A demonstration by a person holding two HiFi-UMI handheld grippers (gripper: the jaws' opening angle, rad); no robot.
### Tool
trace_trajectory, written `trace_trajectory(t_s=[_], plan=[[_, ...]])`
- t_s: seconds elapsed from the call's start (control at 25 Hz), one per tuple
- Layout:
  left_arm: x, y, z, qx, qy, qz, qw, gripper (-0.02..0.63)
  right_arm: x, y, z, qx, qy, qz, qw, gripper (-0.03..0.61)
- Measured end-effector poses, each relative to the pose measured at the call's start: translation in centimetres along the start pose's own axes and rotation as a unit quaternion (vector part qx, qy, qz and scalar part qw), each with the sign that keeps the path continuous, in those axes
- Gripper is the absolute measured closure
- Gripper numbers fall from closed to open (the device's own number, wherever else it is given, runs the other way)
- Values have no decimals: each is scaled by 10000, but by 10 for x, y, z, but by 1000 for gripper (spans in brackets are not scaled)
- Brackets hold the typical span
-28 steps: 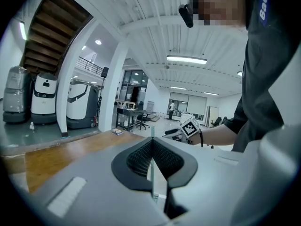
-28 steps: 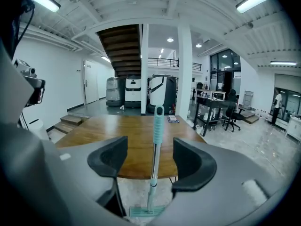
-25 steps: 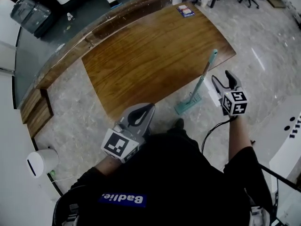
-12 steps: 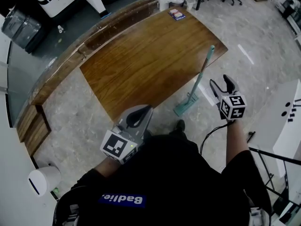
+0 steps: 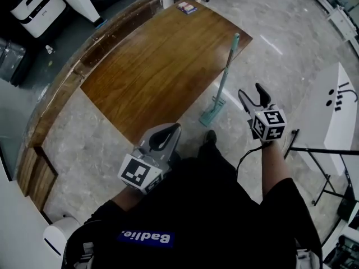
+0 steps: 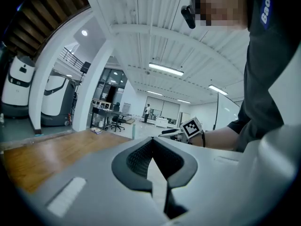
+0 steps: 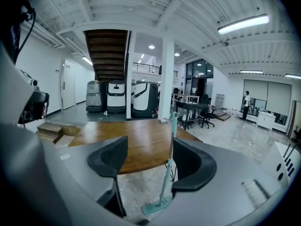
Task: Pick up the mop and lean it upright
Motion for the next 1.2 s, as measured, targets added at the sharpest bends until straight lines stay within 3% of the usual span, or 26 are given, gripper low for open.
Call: trace_trajectory(t_s=[0.32, 0.64, 0.84, 1.2], plan=[[29, -14, -25, -188, -812, 63, 9965, 595, -18, -15, 65, 4, -267, -107, 9996, 272], [75, -15, -50, -276, -1247, -31, 9918, 595, -11, -32, 130, 196, -478, -426, 9978, 275], [115, -26, -58, -393, -1205, -5, 9919, 595, -6, -43, 172, 361, -450, -589, 9966, 293], [221, -43, -71, -596, -1007, -125, 9930, 595, 10, -76, 257, 630, -359, -881, 9935, 413]])
Point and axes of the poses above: the fingertips, and each gripper's own axes: z backward along the fingers, x to its right, y out of its top, the point moved 10 cm from there along z, backward along the fingers, and after that the axes turned 6 degrees about x, right-handed, at the moved point
